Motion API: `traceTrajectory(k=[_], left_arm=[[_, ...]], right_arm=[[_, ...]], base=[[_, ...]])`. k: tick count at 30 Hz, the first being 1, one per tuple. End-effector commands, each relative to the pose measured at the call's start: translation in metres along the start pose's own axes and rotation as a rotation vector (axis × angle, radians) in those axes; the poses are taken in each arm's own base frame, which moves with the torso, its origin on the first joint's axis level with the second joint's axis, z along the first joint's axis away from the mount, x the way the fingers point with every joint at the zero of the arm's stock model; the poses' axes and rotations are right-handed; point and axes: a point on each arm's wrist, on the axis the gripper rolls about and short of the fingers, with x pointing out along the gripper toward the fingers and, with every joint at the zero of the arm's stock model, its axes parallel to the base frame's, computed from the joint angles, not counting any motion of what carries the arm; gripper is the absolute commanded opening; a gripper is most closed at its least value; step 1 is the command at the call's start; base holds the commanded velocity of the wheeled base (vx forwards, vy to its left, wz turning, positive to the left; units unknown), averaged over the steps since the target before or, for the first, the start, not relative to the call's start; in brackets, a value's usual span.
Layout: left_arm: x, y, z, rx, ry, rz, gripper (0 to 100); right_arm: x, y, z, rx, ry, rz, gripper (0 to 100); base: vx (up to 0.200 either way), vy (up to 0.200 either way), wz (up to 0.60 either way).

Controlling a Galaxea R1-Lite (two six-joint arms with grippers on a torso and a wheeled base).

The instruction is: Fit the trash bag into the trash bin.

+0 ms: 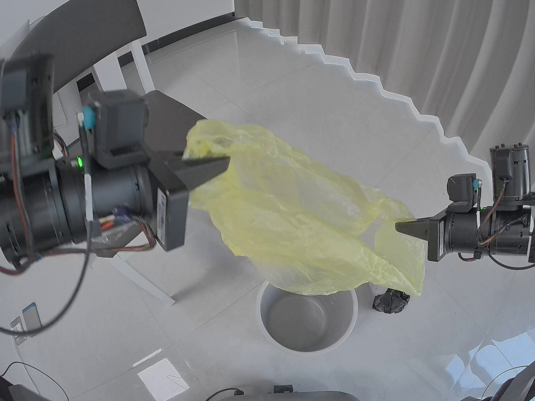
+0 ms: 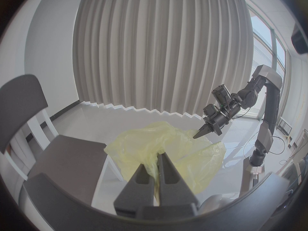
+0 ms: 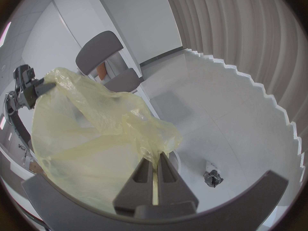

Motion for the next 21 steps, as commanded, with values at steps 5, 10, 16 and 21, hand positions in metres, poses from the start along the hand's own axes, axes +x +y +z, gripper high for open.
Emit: traceTrajectory(k=[5,10,16,21], left_arm=[[0.027,-0.018,-0.076,-0.157,0.161,-0.050,0],[0.034,-0.029,-0.093,-0.234,0.222,-0.077,0],[0.055,-0.037,-0.128,-0.257,0.236,-0.077,0],[0.069,-0.044,-0.151,-0.261,0.267,-0.084,0]], right_arm=[[0.023,-0.010,-0.032,0.031,0.119,-0.016,0],[0.022,-0.011,-0.046,0.036,0.162,-0.019,0],[0.028,-0.014,-0.064,0.045,0.184,-0.021,0],[0.040,-0.022,-0.071,0.059,0.206,-0.038,0]], base=[[0.000,0.000,0.00],[0.000,0.000,0.00],[0.000,0.000,0.00],[0.000,0.000,0.00]])
